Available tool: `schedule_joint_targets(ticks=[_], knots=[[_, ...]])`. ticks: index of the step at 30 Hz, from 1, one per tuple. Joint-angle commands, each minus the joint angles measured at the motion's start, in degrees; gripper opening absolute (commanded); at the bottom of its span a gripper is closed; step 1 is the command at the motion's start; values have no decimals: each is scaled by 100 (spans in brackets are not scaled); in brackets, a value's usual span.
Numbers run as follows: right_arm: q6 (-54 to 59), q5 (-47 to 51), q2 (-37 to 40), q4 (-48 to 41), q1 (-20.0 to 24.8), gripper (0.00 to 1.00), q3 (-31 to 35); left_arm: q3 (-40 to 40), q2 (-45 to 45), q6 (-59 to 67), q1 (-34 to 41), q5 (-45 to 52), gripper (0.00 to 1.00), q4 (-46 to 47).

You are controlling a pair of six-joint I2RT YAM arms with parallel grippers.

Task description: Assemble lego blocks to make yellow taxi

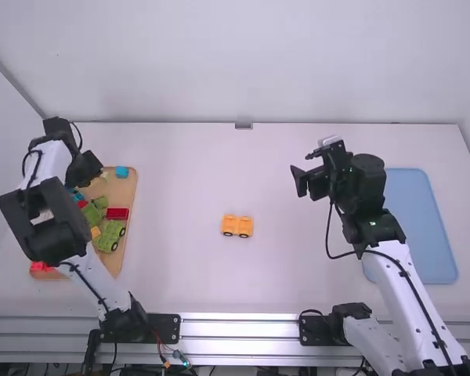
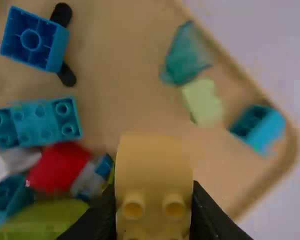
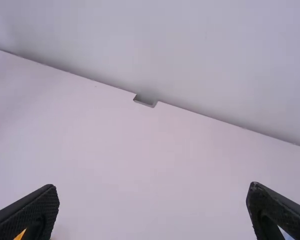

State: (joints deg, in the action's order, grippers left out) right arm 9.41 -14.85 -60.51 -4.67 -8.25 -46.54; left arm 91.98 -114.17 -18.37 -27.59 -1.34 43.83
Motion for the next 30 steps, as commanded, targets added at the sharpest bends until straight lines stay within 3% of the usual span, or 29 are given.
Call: schedule_joint_targets(ticks=[1,8,13,19,23,30], knots=[[-15,-37,61,-52,-7,99,-225,4,391,-640,402,-28,2,195],[-17,-37,61,-42,-7,99,-223,-328,627,-2533,1764,-1005,2,704],[-15,-37,61,-11,-4,99,-225,-385,627,-5324,2951,-1574,2,1497],[-17,-37,61,-59,-4,99,-223,-501,627,-7337,4061,-1222,2,1923],[-20,-35,61,-133,-7,99,-223,-831,623,-8325,4535,-962,2,1593],[-17,-37,61,-302,-4,99,-223,-1755,623,-8557,4787,-199,2,422]])
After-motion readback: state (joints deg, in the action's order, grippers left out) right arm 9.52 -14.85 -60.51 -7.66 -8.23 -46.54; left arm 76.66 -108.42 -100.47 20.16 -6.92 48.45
